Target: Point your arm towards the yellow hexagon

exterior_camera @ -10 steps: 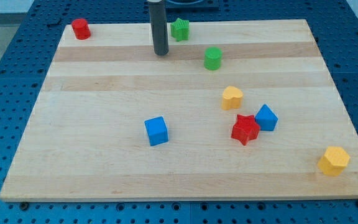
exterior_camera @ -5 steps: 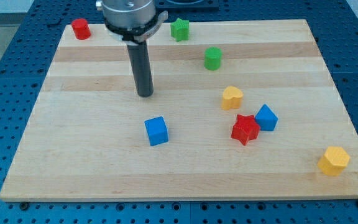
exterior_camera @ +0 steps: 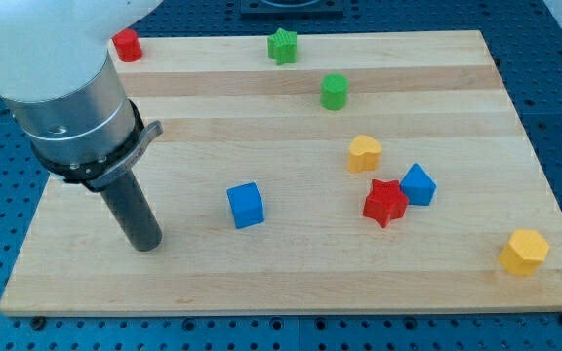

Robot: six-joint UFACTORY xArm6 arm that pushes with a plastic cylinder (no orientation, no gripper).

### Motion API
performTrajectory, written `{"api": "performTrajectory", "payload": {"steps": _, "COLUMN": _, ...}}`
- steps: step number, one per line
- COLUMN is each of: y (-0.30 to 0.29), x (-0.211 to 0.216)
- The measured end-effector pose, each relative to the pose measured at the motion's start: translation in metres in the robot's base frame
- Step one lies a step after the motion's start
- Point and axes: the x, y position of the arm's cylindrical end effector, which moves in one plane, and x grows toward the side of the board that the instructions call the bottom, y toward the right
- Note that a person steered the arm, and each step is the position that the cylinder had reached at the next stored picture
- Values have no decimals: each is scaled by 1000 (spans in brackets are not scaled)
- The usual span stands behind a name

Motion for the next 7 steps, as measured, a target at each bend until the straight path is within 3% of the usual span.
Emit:
{"api": "performTrajectory", "payload": {"steps": 1, "y": 1, "x": 0}}
{"api": "performTrajectory", "payload": {"steps": 2, "y": 39, "x": 28}}
{"api": "performTrajectory", "payload": {"steps": 4, "y": 162, "x": 68}}
{"api": "performTrajectory", "payload": {"steps": 6, "y": 304, "x": 68}}
{"api": "performTrajectory", "payload": {"steps": 7, "y": 334, "x": 68}}
